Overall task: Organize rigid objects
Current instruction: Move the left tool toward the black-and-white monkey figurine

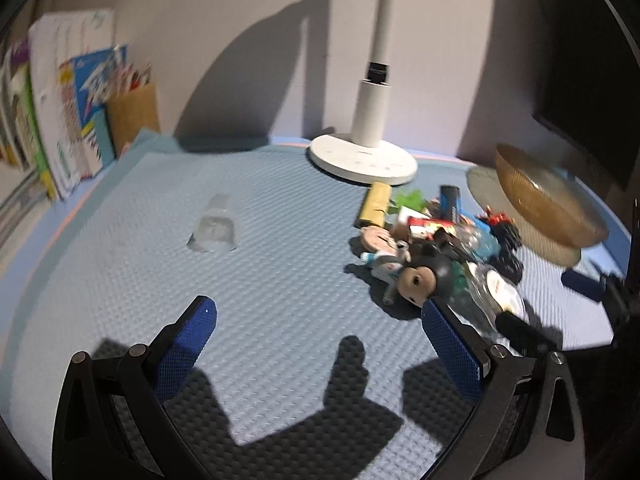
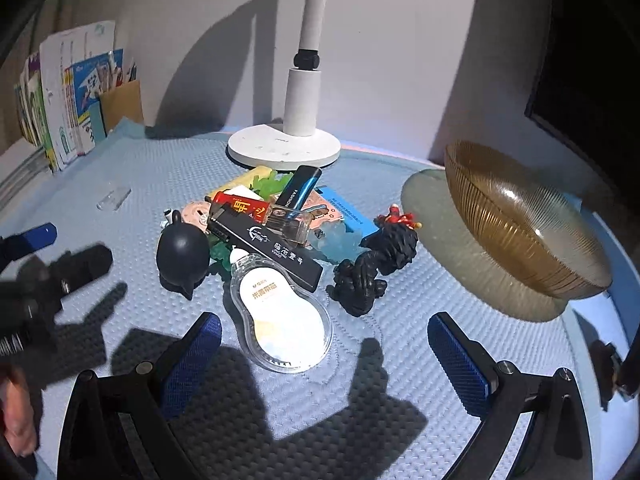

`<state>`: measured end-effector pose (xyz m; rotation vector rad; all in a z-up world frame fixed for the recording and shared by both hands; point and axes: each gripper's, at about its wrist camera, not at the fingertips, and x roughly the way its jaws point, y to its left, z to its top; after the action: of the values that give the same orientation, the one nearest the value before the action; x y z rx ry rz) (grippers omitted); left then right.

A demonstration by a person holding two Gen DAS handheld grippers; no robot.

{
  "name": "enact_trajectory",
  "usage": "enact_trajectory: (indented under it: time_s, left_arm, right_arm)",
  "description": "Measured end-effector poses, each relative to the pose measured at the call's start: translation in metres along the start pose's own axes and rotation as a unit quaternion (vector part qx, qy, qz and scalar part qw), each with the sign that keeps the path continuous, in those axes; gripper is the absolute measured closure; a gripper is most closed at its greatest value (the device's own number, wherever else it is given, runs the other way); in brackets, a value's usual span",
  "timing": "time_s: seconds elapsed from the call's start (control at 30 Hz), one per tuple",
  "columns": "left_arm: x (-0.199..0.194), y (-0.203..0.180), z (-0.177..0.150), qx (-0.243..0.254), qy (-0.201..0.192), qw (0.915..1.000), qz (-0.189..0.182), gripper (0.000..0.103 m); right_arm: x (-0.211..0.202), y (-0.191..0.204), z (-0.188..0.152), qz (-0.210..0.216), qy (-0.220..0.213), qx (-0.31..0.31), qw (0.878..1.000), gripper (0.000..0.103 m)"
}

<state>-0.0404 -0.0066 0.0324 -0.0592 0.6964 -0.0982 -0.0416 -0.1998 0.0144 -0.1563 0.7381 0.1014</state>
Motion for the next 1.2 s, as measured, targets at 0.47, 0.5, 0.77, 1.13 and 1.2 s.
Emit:
enact_trajectory:
  time_s: [0.47,0.5,0.77,1.13,1.2]
  left_arm:
    - [0.007,0.002,0.002,-0.007,0.016,0.9998,0.001,0.001]
    - [0.007,0.001,0.002,-0.008,0.016,0.9998,0.001,0.001]
    - [0.009,-0.001,0.002,-0.009,0.02,0.9997,0.002,0.001]
    - [0.009,-0.001,0.002,-0.01,0.022,0.9997,0.002,0.001]
    - [0.009,-0.001,0.002,-0.01,0.022,0.9997,0.002,0.001]
  right_arm:
    - [-0.002,-0.012,-0.002,0.033,0.0,0.025,0.999,0.0]
    - [-0.002,-0.013,-0.002,0.035,0.0,0.028,0.999,0.0]
    - [0.0,-0.02,-0.002,0.051,0.006,0.048,0.998,0.0]
    - [0.001,-0.019,-0.002,0.051,0.007,0.044,0.998,0.0]
    - [0.001,-0.02,-0.002,0.056,0.008,0.049,0.997,0.0]
